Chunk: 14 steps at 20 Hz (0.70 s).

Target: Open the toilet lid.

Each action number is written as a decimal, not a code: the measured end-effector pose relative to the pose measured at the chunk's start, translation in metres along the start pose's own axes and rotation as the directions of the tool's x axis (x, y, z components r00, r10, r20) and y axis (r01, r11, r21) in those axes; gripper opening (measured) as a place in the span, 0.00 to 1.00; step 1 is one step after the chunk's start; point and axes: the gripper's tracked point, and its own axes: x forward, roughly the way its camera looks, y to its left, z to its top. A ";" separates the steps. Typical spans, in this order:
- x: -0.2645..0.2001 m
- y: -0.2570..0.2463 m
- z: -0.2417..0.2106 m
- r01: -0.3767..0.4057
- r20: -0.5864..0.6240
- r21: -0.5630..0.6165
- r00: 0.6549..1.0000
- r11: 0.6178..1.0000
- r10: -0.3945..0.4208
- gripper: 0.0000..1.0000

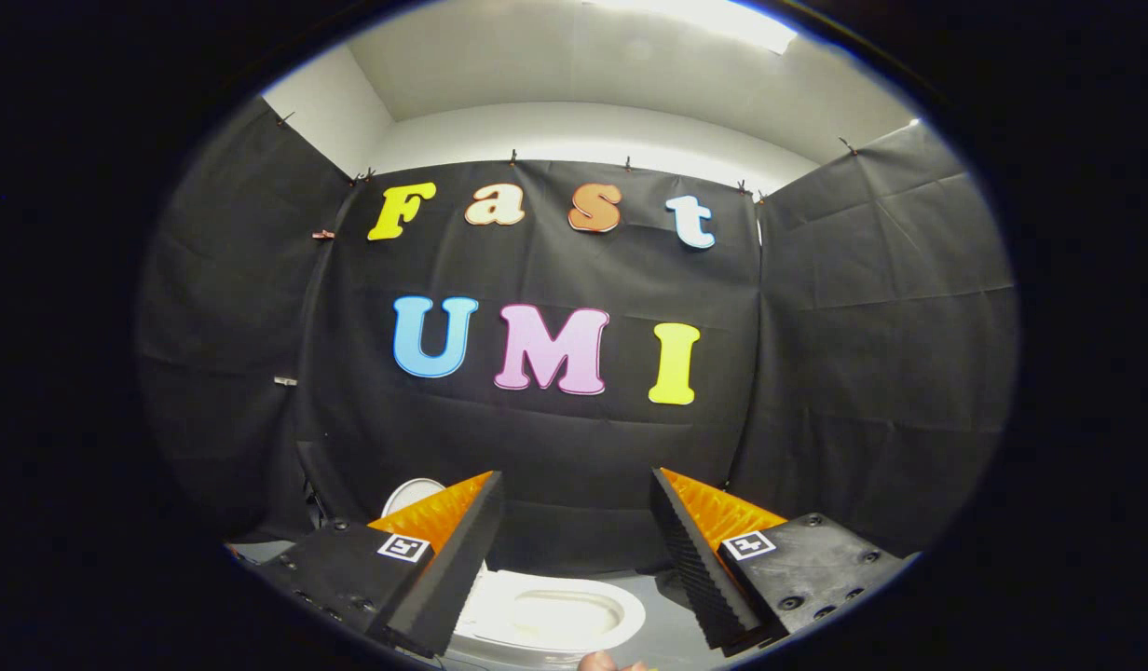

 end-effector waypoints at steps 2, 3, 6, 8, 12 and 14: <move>-0.005 -0.010 -0.003 0.014 -0.006 0.010 1.000 1.000 -0.014 0.98; -0.009 -0.011 0.000 0.016 -0.005 0.021 1.000 1.000 -0.016 0.98; -0.013 -0.020 -0.003 0.031 -0.002 0.034 1.000 0.999 -0.031 0.98; -0.017 -0.024 -0.010 0.034 -0.011 0.038 0.999 0.999 -0.033 0.98; -0.018 -0.031 -0.017 0.047 -0.012 0.042 0.999 0.998 -0.047 0.98; -0.019 -0.036 -0.017 0.054 -0.012 0.048 0.998 0.997 -0.054 0.98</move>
